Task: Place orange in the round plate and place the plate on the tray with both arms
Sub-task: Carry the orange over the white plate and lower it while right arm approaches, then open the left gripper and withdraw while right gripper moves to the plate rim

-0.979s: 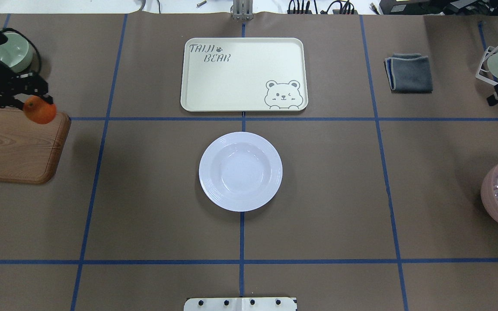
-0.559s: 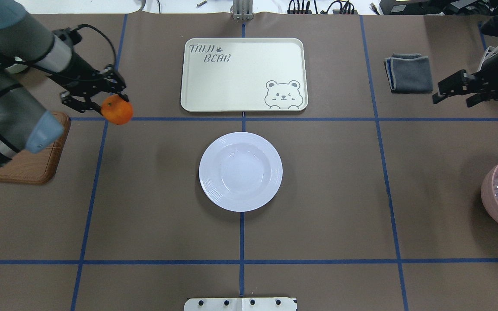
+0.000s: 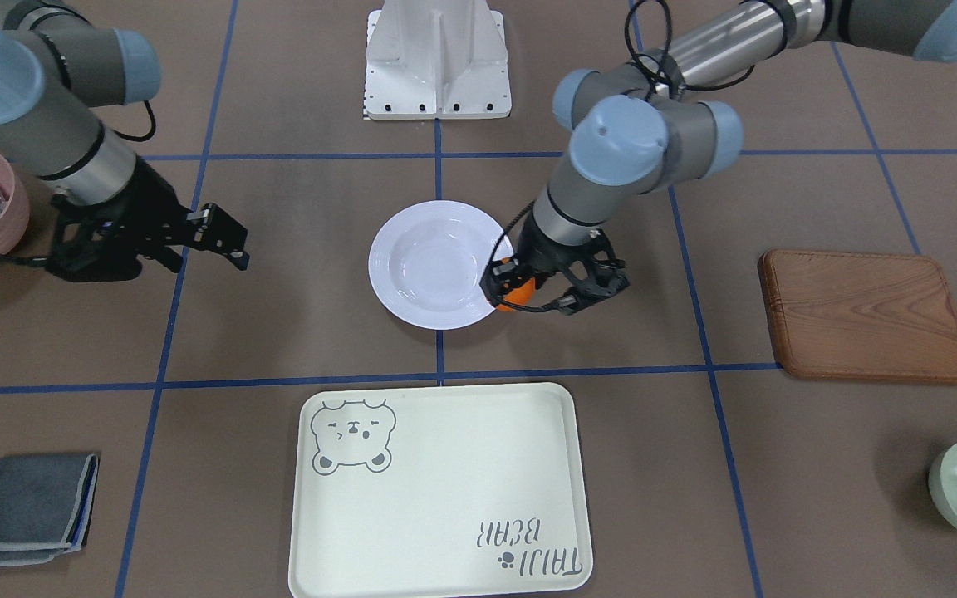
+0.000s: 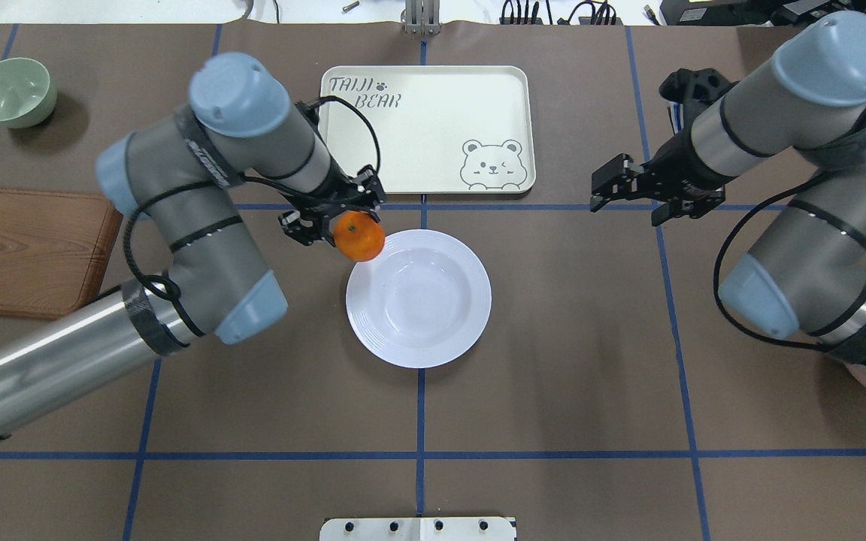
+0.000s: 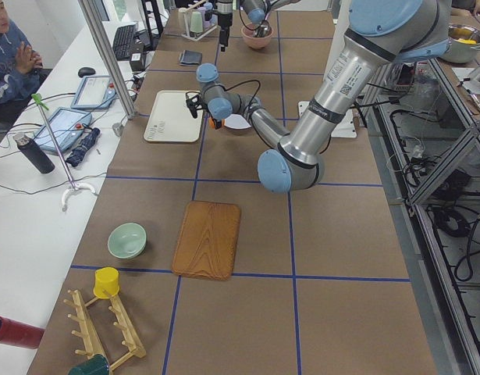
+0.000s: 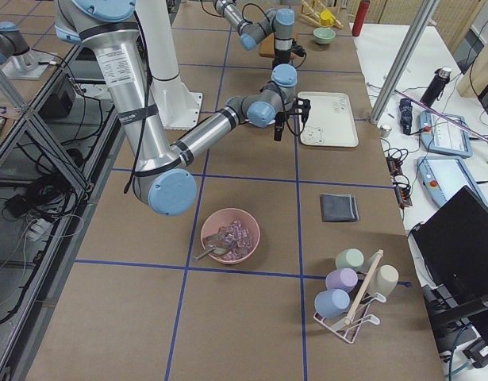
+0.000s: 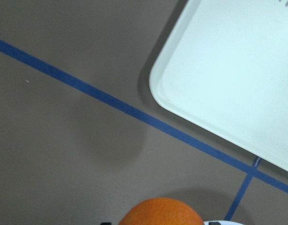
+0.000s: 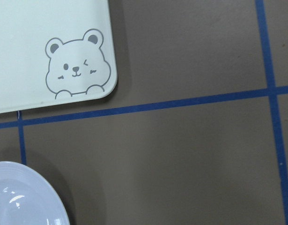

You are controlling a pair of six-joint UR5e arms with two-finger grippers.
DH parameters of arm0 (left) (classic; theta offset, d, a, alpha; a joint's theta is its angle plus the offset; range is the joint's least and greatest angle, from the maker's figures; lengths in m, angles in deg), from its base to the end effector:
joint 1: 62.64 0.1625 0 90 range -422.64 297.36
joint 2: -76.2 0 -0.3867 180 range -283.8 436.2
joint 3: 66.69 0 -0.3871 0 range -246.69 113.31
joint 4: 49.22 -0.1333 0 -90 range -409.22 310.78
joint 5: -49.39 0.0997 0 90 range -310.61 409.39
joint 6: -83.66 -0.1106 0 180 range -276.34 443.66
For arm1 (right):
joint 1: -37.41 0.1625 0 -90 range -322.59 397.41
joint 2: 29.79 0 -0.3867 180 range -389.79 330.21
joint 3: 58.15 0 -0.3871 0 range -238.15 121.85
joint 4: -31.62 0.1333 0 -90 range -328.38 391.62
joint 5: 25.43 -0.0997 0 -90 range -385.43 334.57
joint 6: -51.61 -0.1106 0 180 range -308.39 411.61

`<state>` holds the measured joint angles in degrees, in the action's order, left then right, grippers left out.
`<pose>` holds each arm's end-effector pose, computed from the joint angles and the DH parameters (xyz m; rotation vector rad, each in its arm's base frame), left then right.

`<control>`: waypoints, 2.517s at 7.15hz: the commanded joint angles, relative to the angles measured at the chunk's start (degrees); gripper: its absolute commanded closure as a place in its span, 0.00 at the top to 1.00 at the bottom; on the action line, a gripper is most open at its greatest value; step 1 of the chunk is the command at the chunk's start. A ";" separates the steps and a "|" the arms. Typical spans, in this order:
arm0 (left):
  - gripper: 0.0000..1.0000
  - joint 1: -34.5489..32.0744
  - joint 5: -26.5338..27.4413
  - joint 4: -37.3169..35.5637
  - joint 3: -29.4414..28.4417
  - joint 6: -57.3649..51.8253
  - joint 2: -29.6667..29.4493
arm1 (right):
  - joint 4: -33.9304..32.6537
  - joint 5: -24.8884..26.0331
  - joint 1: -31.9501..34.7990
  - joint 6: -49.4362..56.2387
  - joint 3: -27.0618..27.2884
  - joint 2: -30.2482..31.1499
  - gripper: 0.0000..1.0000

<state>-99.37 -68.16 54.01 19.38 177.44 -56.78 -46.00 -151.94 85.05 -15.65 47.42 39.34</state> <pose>0.5142 -0.4861 0.1827 -0.1759 0.9905 -0.4279 -0.3421 -0.4753 0.2774 -0.0145 -1.0138 0.1254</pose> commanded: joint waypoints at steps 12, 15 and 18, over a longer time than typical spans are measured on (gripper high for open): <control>0.97 6.50 8.48 -0.74 -4.60 0.88 -5.00 | 31.32 14.85 -16.60 -30.95 -9.40 -2.16 1.00; 0.97 0.72 6.04 -1.10 4.68 0.88 0.08 | 47.66 28.13 -21.79 -44.50 -10.73 1.60 1.00; 0.97 -5.19 -0.48 -1.10 5.95 0.88 0.98 | 64.93 39.78 -24.24 -52.24 -15.11 6.46 1.00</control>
<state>-103.10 -67.55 52.92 24.85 178.31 -56.03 12.84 -119.16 62.69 -64.05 34.36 44.77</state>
